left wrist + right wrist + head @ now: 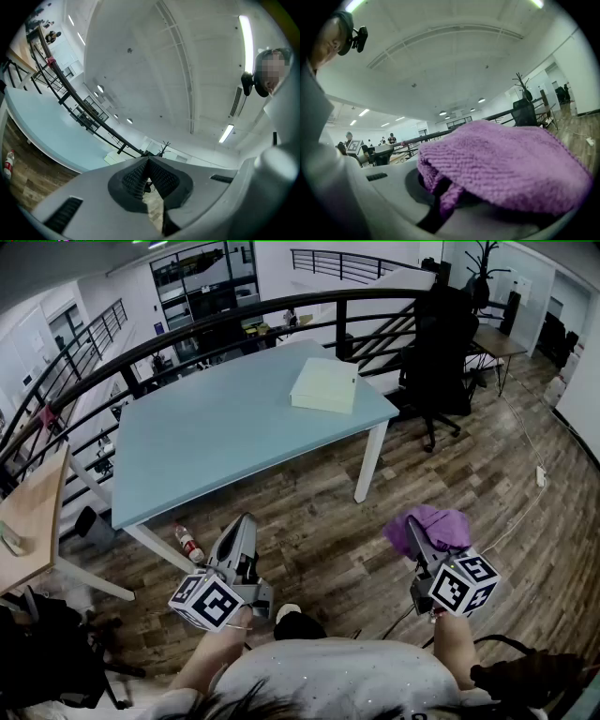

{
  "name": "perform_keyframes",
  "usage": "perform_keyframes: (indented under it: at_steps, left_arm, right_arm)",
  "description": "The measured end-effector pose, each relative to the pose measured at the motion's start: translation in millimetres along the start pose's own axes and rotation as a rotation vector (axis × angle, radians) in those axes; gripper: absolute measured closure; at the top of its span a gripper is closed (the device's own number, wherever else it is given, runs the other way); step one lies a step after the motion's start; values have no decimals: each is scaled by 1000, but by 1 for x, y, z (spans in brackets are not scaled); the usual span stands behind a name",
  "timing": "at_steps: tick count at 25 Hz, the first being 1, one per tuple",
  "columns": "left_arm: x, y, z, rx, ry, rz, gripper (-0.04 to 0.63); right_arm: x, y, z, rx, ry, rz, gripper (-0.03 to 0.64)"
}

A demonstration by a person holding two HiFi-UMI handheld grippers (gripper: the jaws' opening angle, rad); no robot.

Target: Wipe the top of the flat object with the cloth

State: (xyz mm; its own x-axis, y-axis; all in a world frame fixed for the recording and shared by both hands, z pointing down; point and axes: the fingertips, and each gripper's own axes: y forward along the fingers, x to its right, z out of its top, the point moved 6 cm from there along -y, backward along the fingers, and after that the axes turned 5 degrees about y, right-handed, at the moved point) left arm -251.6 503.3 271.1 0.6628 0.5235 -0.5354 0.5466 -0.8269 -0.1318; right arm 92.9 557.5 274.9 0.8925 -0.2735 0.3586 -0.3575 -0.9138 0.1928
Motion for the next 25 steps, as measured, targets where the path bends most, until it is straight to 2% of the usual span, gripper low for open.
perform_keyframes:
  at_steps: [8,14,17,20,25]
  left_arm:
    - [1,1,-6,0,6,11,595]
    - [-9,9,-5,6,1,7,595]
    - [-17,28,-2,30,3,-21,595]
    - [-33,58,3,22,29,-16,595]
    - [-71,119,25,23,56,-25,595]
  right_arm:
    - [7,6,-3,-14,-14,4,586]
    - [15,35,-2,-10,22,23,586]
    - [26,61,5,9,62,47,584]
    - [40,92,17,17,90,52,584]
    - [59,151,52,34,103,38,584]
